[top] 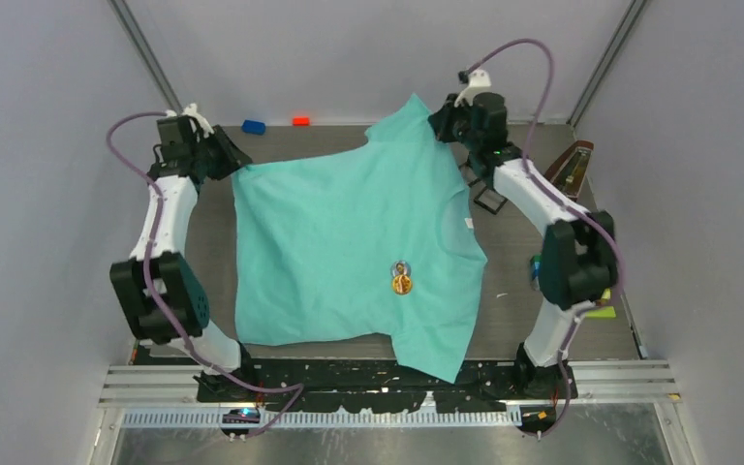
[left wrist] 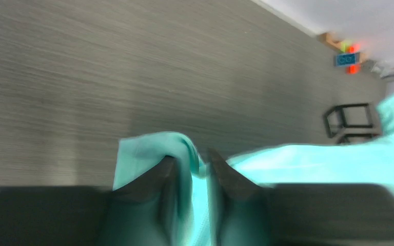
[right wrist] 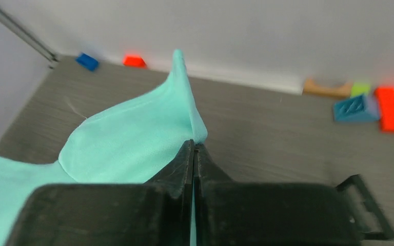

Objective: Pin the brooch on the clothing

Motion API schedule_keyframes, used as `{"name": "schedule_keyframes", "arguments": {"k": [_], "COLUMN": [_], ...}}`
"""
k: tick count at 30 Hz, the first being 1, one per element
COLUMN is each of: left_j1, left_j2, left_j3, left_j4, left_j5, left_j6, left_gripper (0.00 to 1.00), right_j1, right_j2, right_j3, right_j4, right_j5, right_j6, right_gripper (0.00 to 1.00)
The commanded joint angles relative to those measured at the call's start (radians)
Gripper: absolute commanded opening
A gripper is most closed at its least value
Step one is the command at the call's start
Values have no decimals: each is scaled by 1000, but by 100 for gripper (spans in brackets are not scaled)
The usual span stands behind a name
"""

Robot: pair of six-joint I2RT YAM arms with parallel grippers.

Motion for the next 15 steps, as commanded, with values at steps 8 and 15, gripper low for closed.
{"name": "schedule_keyframes", "arguments": {"k": [8,15], "left_j1": [3,3], "left_j2": [355,250], "left_j3": [74,-14], "left_j4": [221,209], "left_j5": [-30,-71], "left_j6": [-17,-23], "left_gripper": [95,99], "right_j1": [-1,-10], "right_j2": [605,481], "right_j3": [438,334], "right_j4": [-80,-148], "right_j5": [-74,-49], "right_j6": [63,106], "right_gripper": [92,95]}}
